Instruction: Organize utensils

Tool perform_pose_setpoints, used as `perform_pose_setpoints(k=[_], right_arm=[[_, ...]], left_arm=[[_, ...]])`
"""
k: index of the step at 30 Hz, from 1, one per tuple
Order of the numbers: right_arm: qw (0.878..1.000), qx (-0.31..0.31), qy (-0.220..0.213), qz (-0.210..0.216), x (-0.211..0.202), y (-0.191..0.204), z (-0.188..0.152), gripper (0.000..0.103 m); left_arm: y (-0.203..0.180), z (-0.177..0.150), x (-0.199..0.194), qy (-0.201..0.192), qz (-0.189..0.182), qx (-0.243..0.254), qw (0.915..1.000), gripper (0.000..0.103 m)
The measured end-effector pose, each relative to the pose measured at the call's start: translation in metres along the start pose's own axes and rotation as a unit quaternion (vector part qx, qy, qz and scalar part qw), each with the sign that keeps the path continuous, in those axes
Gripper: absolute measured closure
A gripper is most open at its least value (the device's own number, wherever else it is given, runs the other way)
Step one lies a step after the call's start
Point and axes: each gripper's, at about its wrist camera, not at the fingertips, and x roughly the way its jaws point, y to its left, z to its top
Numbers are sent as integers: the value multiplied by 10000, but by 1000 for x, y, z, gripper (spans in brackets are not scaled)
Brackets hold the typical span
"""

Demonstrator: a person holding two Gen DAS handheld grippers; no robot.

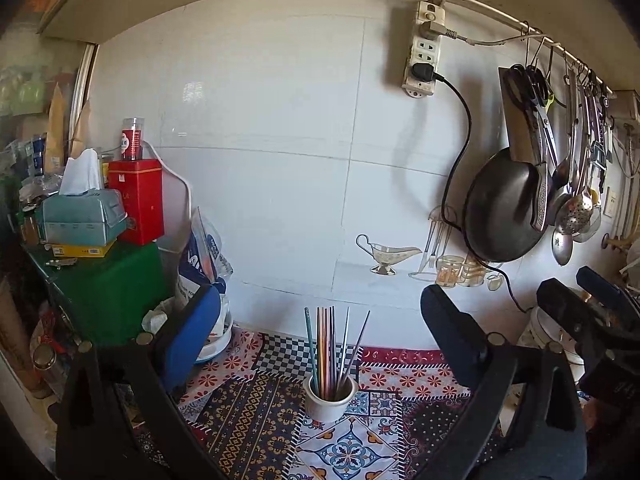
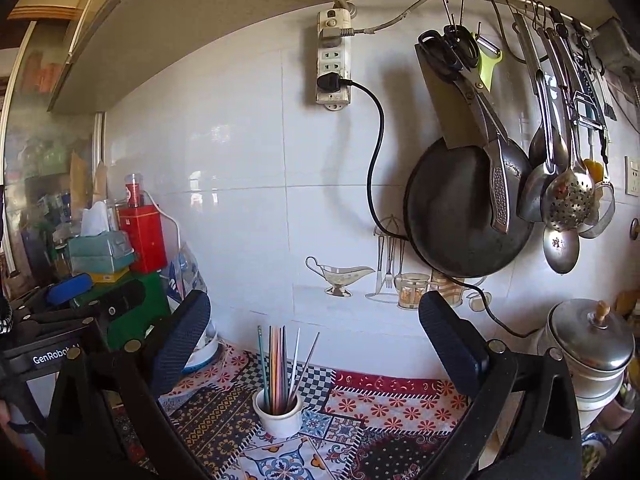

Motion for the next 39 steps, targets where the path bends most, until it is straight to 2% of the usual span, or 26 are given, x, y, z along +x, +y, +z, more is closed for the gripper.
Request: perform_pose_setpoints(k=[39], right_arm=[[10000,43,15,-89,0,0,-1,0]], left_arm=[[-5,2,-2,-57,-78,87,9999,2]])
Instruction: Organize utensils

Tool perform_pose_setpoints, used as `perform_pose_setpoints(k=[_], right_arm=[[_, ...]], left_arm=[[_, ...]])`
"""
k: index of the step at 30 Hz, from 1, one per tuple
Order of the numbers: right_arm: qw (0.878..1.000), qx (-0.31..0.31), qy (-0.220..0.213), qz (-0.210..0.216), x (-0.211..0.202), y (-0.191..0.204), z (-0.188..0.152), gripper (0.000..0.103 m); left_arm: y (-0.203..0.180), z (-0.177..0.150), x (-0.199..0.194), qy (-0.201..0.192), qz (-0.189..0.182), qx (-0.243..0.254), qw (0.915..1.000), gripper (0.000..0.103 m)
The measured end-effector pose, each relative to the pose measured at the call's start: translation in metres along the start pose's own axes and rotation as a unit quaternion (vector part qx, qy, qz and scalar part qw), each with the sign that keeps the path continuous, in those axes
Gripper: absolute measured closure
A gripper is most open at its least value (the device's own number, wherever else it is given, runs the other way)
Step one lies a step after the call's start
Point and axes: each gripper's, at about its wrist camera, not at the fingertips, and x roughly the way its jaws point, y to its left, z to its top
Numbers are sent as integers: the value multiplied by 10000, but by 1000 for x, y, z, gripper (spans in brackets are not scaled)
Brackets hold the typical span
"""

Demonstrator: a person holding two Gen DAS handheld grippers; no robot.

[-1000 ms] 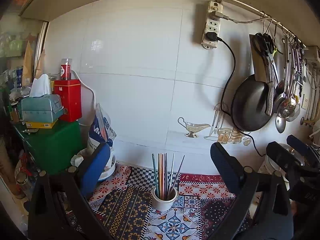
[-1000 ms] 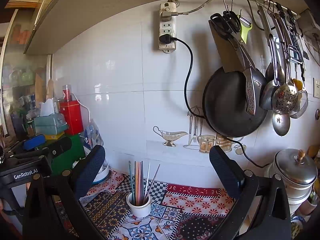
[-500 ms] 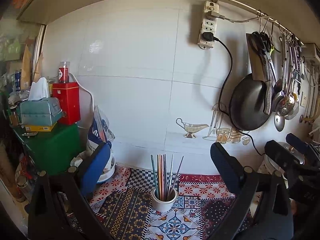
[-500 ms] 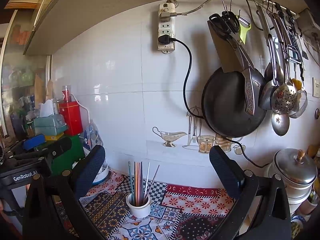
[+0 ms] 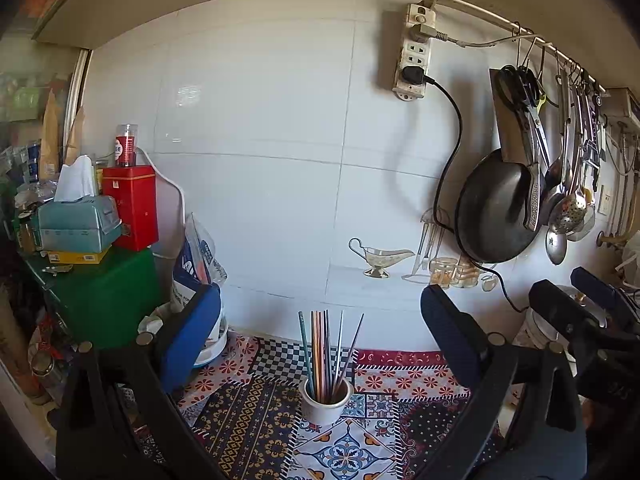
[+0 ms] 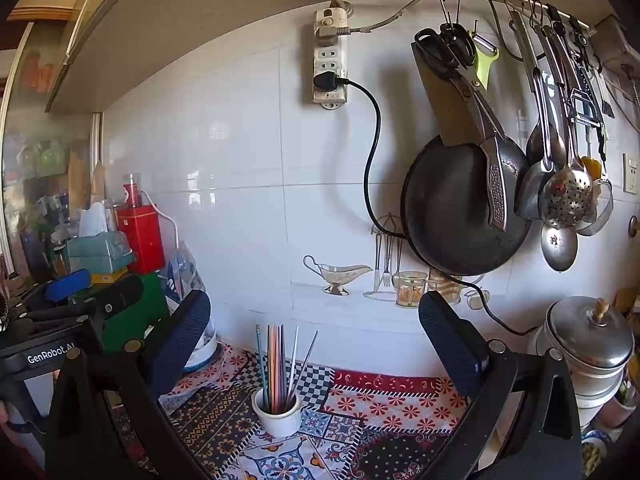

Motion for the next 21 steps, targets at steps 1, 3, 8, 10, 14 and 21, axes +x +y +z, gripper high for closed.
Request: perform_pose_setpoints(k=[1,3,8,10,14,21], right_arm=[[10000,-5,-2,-11,0,0,0,0],[10000,-4,-10,-14,-1,1,1,0],[10000,-1,-15,-18,-1,1,2,0],[10000,-2,-12,-18,-1,1,1,0],[10000,10,-22,-20,-2,1,2,0],[10000,18,-26,-59,-2,1,4,0]], left_arm=[[0,0,0,3,8,-3,10000,2],[0,0,0,17,6,-12,10000,2],[0,0,0,18,21,-19,10000,2],[0,0,0,19,16,-17,10000,2],[0,0,0,24,4,-19,10000,2],[-1,0,0,42,-10,-15,10000,2]])
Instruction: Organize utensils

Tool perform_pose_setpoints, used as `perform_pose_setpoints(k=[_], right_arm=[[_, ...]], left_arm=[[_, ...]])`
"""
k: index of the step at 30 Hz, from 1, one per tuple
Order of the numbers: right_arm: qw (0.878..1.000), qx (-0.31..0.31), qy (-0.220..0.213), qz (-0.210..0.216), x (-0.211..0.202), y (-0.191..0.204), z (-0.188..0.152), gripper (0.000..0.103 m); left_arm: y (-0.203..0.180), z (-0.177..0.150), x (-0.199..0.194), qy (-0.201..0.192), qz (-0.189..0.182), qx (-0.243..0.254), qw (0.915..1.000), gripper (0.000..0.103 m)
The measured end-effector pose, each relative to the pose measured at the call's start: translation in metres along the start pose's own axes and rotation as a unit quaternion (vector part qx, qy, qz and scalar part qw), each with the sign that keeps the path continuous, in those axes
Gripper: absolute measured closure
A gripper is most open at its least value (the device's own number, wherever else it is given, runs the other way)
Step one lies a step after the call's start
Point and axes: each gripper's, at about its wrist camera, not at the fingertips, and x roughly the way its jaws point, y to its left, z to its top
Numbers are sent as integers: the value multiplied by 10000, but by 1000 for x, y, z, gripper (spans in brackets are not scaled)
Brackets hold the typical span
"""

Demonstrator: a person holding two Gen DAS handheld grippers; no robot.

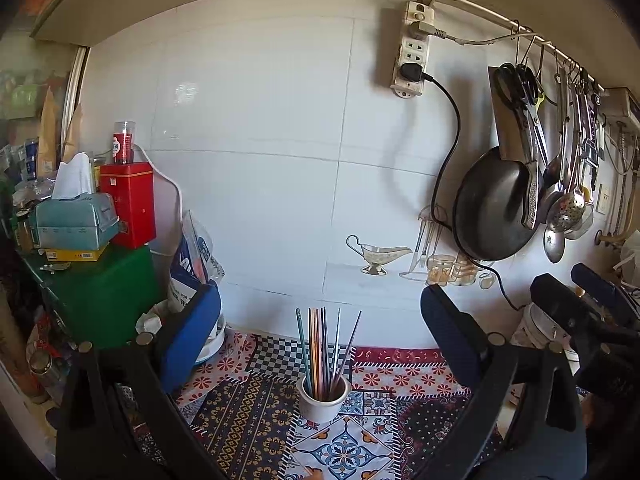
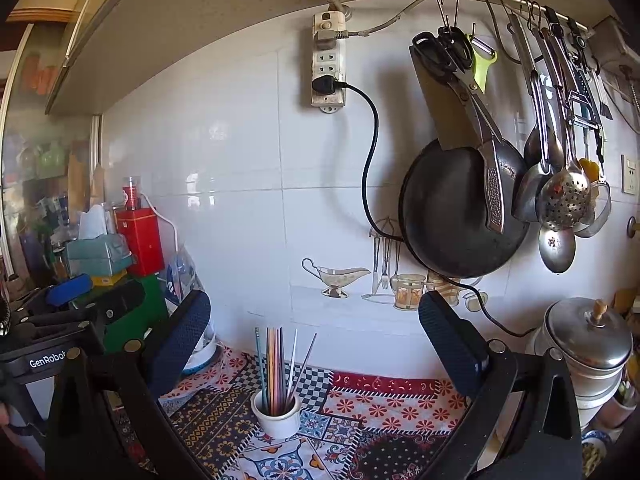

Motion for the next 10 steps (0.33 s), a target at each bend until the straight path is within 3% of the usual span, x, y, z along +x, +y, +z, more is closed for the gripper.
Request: perform_pose_setpoints(k=[10], right_arm=[[10000,31,4,-39,1,-1,-1,0]], left_arm=[[-6,0,1,-2,-51,113,9999,2]])
